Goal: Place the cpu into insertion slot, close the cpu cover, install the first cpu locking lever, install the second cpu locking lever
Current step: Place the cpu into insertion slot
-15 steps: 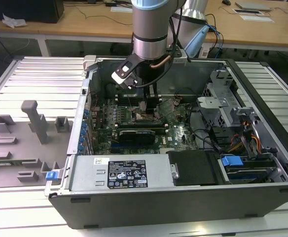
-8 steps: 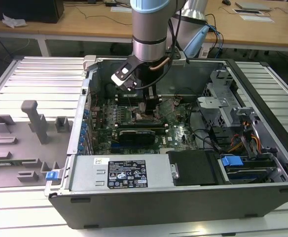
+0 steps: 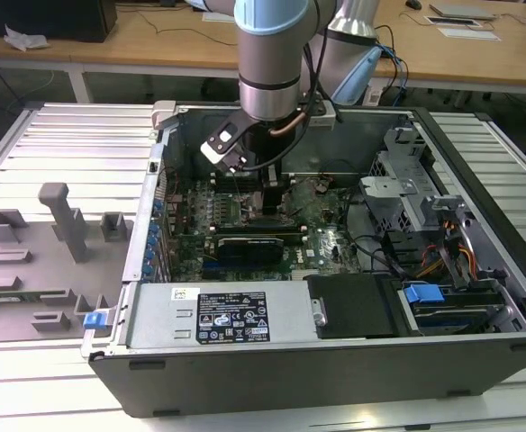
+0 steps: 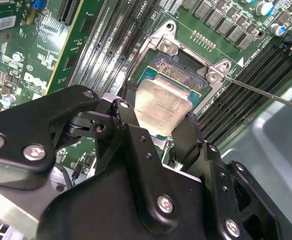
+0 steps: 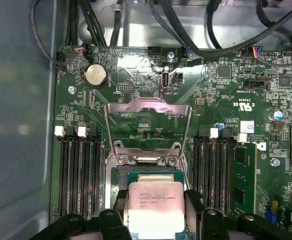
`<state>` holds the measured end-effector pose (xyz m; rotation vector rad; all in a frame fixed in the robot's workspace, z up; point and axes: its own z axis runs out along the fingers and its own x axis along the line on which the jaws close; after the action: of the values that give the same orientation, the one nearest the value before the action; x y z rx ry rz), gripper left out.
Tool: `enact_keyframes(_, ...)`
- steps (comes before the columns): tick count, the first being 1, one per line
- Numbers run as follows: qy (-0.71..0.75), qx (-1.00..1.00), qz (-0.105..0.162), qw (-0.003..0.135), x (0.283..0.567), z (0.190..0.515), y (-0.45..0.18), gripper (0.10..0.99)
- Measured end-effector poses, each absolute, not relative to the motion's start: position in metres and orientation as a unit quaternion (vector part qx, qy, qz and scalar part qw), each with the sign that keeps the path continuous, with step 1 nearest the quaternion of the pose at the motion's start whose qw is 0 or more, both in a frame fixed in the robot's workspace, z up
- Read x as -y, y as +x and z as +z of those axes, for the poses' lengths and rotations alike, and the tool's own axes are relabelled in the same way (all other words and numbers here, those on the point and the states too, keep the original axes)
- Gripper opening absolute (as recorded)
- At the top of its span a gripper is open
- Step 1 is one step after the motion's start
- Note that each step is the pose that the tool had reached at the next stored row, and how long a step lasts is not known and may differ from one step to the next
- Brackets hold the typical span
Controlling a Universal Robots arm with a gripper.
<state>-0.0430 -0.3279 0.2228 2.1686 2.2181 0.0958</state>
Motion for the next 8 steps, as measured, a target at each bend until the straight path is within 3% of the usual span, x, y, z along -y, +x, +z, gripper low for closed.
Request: enact_keyframes(8,0.702,-0.711,0.031,0.019,0.3241,0.2179,-0.044,0.537)
